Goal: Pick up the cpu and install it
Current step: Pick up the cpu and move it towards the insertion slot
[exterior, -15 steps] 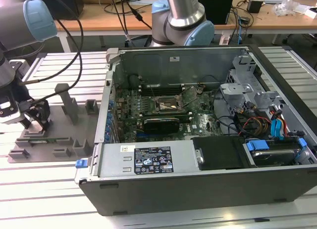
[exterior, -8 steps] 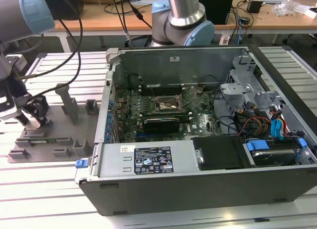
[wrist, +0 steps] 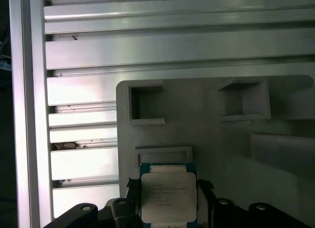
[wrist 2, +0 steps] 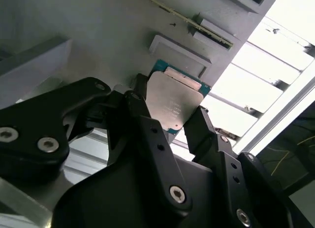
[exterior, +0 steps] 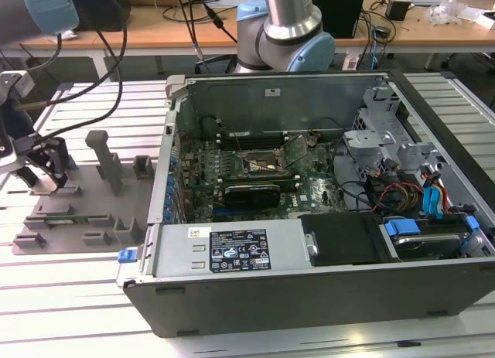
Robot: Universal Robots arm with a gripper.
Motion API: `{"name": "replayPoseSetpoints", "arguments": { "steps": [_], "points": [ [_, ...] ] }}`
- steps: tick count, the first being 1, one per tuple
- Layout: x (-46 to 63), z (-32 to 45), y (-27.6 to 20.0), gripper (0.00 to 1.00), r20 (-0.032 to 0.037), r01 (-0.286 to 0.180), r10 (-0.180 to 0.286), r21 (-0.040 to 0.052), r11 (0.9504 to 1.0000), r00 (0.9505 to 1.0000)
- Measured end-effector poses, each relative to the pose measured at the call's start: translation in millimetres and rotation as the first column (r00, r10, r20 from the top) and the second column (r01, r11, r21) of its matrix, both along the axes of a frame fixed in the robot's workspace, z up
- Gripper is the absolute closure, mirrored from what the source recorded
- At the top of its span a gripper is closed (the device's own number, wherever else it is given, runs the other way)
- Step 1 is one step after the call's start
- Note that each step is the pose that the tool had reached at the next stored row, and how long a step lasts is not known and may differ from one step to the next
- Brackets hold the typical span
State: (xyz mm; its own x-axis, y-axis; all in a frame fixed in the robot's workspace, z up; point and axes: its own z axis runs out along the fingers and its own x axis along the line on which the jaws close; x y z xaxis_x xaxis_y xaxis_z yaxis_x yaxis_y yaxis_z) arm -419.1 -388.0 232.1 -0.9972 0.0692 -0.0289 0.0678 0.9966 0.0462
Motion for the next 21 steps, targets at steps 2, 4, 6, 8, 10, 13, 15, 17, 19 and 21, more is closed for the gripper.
{"name": "replayPoseSetpoints", "arguments": {
  "steps": [2,4,6,8,10,13,15,17,19,21],
  "points": [
    [0.0,9.0,0.0,0.45,-0.0001,0.0,0.0,0.0,1.0,1.0],
    [0.0,16.5,0.1,0.45,-0.0001,0.0,0.0,0.0,1.0,1.0],
    [0.0,23.3,0.1,0.45,0.0,-0.001,0.001,0.0,1.0,1.0],
    [0.0,32.6,0.1,0.45,-0.0001,-0.001,0.001,0.0,1.0,1.0],
    [0.0,37.6,0.1,0.45,0.0,-0.001,0.001,0.0,1.0,1.0],
    [0.0,48.3,0.2,0.45,0.0,-0.001,0.001,0.0,1.0,1.0],
    [0.0,53.0,0.2,0.45,0.0,-0.001,0.001,0.0,1.0,1.0],
    [0.0,58.3,0.3,0.45,0.0,-0.001,0.001,0.0,1.0,1.0],
    [0.0,62.8,0.3,0.45,-0.0001,-0.001,0.001,0.0,1.0,1.0],
    [0.0,67.8,0.4,0.45,0.0,-0.001,0.001,0.0,1.0,1.0]
  ]
}}
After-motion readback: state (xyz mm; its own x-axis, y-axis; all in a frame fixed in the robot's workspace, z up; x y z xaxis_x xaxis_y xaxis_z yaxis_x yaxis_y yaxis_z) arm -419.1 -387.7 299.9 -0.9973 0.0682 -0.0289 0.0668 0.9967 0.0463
